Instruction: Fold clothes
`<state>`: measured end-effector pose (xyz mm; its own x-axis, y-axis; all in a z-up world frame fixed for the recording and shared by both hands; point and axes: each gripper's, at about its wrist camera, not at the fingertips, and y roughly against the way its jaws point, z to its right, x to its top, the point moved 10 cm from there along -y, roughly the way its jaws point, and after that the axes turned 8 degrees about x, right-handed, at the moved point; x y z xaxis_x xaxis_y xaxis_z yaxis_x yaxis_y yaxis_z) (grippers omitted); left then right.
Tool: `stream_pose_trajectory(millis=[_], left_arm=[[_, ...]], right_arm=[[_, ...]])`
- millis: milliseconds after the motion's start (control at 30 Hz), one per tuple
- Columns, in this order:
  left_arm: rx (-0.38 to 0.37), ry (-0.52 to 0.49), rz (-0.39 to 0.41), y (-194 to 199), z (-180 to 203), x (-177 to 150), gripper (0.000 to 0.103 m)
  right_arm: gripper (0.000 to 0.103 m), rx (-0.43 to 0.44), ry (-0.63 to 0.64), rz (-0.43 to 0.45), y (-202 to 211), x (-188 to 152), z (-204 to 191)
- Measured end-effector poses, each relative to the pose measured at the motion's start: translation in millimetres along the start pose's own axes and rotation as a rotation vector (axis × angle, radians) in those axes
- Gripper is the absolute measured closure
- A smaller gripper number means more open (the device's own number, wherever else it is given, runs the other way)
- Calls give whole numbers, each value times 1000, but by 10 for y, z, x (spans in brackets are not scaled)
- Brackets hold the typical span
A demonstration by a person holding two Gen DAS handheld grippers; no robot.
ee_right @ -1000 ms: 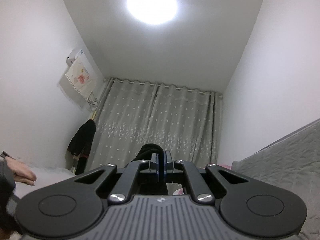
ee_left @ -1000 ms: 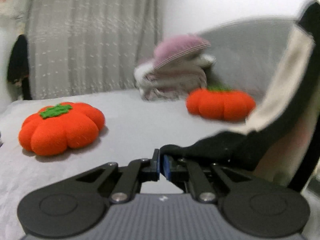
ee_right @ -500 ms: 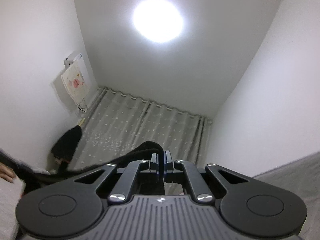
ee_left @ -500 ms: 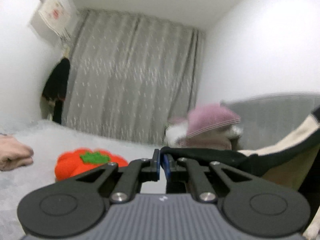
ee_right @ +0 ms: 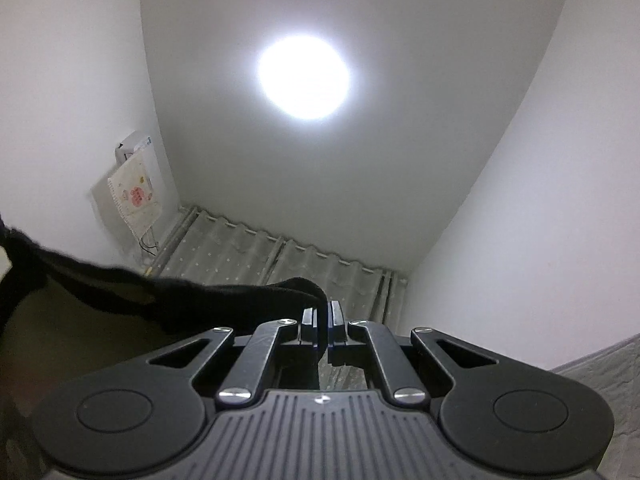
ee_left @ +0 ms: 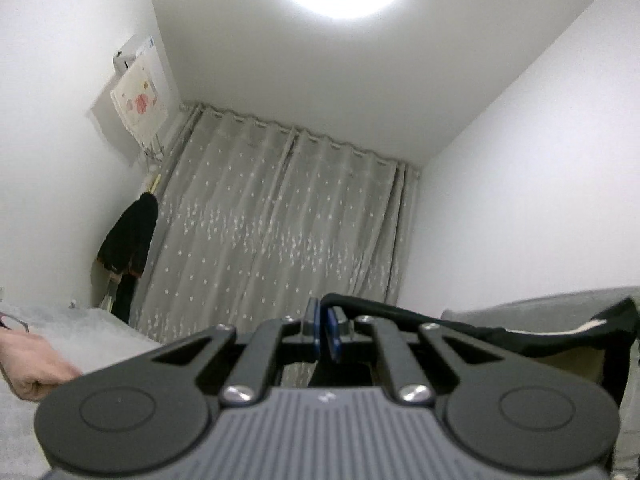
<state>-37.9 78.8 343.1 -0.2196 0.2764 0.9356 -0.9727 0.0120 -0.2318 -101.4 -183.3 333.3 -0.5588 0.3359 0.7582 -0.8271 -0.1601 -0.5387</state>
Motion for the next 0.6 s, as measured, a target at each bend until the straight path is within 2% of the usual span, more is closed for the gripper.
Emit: stream_pose_trajectory(millis=[200, 367, 500, 600], left_arm=[[-8, 7, 81, 215, 136, 362, 98], [0, 8, 108, 301, 202, 506, 98], [44, -17, 56, 97, 181, 382, 98], [75, -8, -39, -201, 76, 84, 98]], right_arm=[[99, -6, -16, 10, -26, 38, 78], [99, -14, -6, 38, 38, 151, 89], [99, 2, -5, -1, -18, 30, 9], [99, 42, -27, -84, -151, -280, -102]])
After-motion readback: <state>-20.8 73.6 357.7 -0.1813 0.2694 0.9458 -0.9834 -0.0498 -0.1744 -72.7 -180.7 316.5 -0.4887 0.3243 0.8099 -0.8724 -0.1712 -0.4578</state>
